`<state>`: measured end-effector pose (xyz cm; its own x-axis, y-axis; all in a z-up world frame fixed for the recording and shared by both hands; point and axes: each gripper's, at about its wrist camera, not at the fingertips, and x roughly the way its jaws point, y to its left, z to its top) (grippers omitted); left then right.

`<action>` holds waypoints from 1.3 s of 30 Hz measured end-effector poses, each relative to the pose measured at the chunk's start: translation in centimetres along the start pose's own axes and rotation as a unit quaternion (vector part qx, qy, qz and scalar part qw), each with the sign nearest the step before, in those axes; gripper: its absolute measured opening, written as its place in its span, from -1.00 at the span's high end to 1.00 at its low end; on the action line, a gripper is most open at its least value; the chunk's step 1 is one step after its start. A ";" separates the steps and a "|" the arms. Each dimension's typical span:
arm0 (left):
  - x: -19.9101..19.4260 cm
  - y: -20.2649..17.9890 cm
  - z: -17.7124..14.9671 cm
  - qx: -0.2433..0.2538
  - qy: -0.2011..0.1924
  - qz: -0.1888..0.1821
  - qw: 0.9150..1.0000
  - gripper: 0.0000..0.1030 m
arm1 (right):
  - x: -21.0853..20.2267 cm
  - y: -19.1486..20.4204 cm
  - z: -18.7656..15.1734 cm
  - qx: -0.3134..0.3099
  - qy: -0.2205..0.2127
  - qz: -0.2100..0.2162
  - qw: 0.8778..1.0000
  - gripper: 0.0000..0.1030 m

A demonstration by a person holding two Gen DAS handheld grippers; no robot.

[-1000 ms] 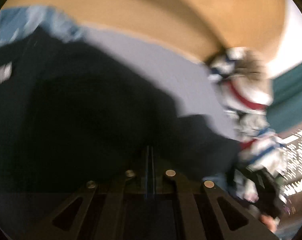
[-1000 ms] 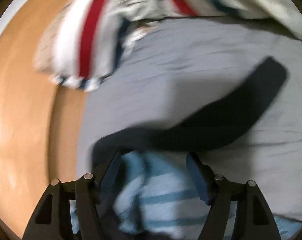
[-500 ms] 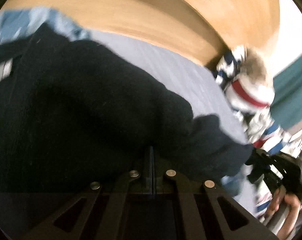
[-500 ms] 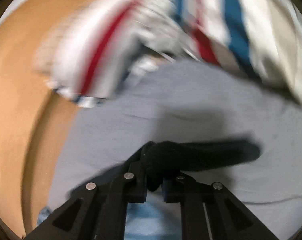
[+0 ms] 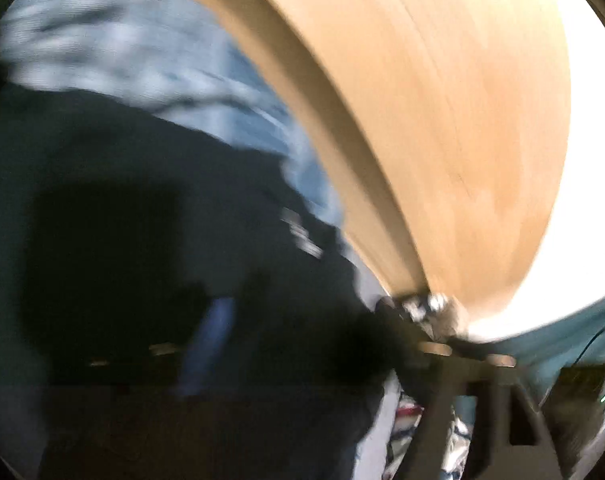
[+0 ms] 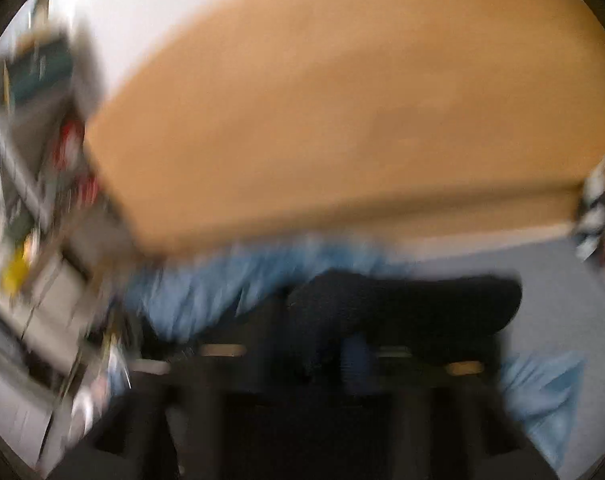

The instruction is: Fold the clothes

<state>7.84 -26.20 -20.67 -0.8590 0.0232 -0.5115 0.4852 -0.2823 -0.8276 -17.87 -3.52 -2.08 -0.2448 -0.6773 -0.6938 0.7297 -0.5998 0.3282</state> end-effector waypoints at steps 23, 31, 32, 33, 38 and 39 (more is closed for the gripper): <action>11.2 -9.2 -2.2 0.254 0.090 0.170 0.948 0.69 | 4.9 -17.9 -8.0 0.328 -0.003 -0.054 0.943 0.25; 3.0 -7.9 -2.8 0.186 -0.054 0.091 0.977 0.81 | 2.5 -23.0 -9.6 0.394 -0.076 -0.112 0.909 0.97; 2.7 -7.3 -3.2 0.184 -0.046 0.099 0.977 0.81 | 2.3 -23.7 -10.3 0.413 -0.077 -0.109 0.901 0.97; 2.7 -6.6 -3.5 0.177 -0.037 0.107 0.978 0.81 | 2.2 -24.2 -11.0 0.429 -0.079 -0.098 0.894 0.96; 2.3 -3.0 -4.1 0.093 -0.021 0.138 0.986 0.81 | 1.2 -22.7 -11.3 0.418 -0.084 -0.081 0.901 0.77; 2.0 -2.4 -4.0 0.072 -0.026 0.139 0.987 0.80 | 1.2 -22.0 -10.8 0.404 -0.082 -0.076 0.908 0.71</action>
<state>5.57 -21.64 -20.63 -0.7047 -0.1218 -0.6990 0.6782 -0.4051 -0.6132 -27.35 13.47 -17.08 -0.4438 -0.5760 -0.6865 -0.0104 -0.7627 0.6466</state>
